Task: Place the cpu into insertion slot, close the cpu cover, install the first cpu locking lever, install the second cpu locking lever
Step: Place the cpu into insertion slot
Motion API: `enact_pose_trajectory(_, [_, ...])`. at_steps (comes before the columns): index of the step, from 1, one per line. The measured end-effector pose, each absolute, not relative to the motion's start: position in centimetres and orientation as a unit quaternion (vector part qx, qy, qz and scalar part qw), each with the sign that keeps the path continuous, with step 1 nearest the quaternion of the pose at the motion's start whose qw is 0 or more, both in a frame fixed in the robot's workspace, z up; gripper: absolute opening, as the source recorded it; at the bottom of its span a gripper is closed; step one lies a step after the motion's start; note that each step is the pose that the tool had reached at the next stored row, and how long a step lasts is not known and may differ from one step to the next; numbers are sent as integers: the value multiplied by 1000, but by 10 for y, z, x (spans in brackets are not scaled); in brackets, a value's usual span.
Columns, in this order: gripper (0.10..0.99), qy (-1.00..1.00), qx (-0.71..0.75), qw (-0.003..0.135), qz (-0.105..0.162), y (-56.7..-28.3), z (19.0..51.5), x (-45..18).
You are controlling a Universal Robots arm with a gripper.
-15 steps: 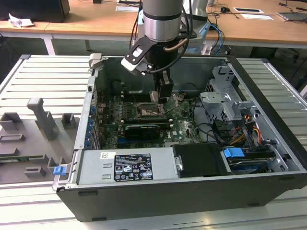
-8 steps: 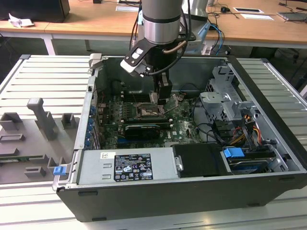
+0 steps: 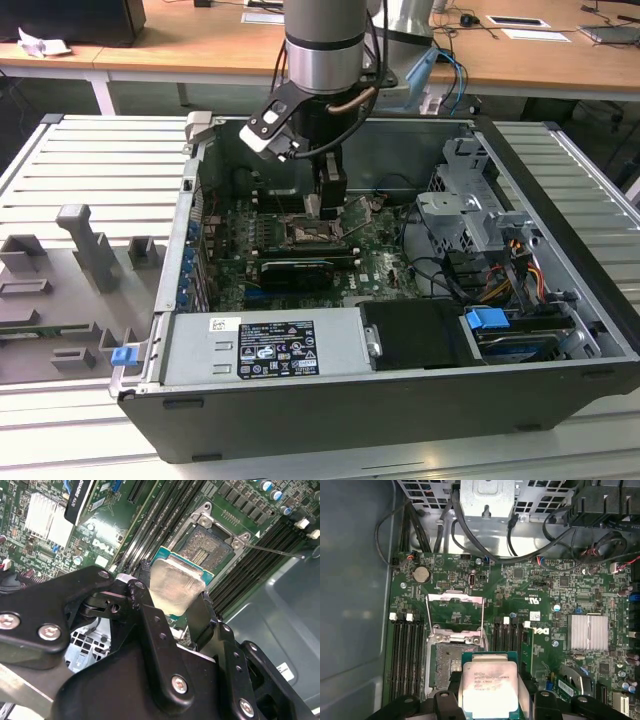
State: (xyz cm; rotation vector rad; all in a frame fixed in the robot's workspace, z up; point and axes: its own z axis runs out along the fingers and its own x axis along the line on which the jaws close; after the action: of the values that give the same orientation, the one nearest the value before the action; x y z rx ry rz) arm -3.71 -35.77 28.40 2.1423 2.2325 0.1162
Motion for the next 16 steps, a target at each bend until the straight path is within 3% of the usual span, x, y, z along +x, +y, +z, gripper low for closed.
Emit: enact_pose_trajectory(16, [529, 718, 695, 23, 37, -357, 279, -38])
